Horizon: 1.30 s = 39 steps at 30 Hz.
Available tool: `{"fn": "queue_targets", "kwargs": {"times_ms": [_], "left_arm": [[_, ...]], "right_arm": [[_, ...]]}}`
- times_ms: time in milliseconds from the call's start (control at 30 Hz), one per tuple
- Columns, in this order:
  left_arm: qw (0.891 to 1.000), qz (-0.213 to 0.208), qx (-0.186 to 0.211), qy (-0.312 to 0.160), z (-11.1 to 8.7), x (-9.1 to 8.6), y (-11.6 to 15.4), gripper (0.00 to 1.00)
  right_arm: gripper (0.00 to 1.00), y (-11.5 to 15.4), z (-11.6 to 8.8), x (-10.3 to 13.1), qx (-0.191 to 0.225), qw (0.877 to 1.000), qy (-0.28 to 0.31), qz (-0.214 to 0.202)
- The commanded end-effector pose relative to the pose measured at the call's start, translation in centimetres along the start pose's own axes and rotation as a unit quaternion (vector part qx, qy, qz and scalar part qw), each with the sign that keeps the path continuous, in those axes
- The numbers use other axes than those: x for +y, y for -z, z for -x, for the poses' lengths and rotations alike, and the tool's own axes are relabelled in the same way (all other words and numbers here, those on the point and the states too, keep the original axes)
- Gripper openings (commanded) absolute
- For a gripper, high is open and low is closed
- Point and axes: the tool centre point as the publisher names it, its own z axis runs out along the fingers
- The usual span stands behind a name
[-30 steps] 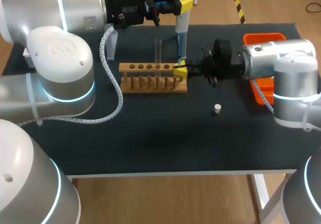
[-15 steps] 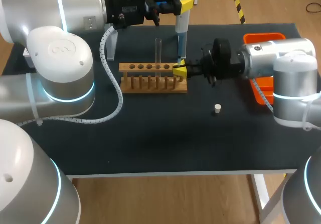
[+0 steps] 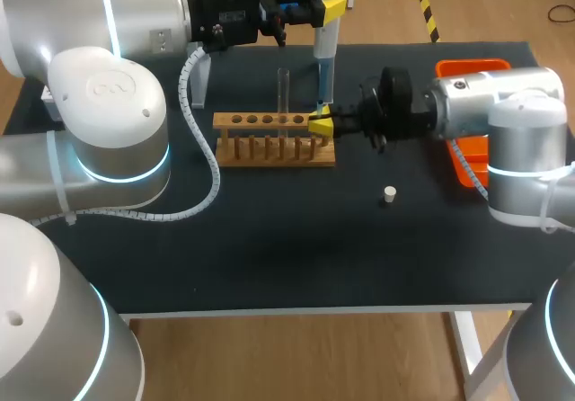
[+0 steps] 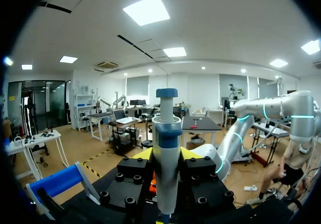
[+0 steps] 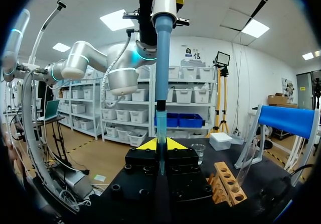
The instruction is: Invert the test tube, pick up the pipette, mount the tip to pipette, aspirate from beaker and dispense into the tube, eject the tip, return the pipette, and cap with the stopper.
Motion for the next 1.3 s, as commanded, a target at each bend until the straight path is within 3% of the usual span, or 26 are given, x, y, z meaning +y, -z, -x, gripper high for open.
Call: {"fn": "queue_targets", "kwargs": {"times_ms": [33, 1300], "left_arm": [[1.0, 0.0, 0.001, 0.0, 0.0, 0.0, 0.1, 0.0], [1.0, 0.0, 0.001, 0.0, 0.0, 0.0, 0.1, 0.0]], "right_arm": [[0.0, -0.1, 0.1, 0.1, 0.0, 1.0, 0.001, -0.001], [0.0, 0.1, 0.7, 1.6, -0.002, 1.0, 0.003, 0.01]]}}
